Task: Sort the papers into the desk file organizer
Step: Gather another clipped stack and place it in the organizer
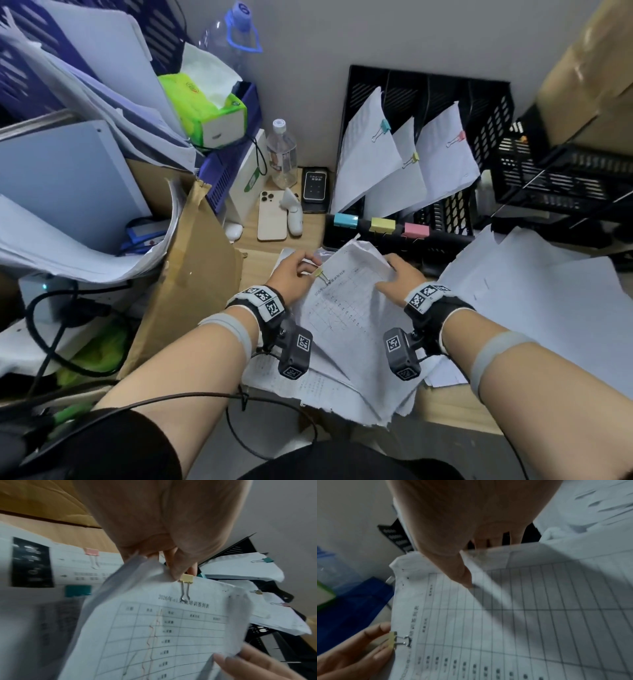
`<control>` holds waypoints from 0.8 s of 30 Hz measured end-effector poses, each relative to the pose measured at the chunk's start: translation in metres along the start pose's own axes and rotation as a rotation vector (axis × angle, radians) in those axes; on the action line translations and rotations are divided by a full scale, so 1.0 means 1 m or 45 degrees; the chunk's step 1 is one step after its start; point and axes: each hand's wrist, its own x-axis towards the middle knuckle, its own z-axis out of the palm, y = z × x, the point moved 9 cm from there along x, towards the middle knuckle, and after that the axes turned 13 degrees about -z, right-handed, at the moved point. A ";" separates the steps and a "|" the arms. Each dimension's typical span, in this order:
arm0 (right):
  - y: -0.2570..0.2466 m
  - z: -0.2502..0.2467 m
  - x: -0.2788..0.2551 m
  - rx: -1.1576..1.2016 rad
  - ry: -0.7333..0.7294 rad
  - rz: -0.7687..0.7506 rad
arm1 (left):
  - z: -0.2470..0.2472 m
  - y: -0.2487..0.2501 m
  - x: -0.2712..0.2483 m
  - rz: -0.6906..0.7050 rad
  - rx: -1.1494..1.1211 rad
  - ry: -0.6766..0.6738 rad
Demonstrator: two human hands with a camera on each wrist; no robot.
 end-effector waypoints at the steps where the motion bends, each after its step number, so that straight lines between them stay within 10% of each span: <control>1: 0.006 -0.002 -0.001 0.033 -0.027 0.017 | 0.000 0.008 0.002 0.017 -0.022 0.010; 15: 0.070 -0.048 -0.054 0.485 0.318 0.325 | 0.051 0.016 0.021 -0.182 -0.036 -0.186; 24: 0.032 -0.128 -0.034 0.689 0.688 0.094 | 0.069 0.058 0.006 -0.115 -0.103 -0.371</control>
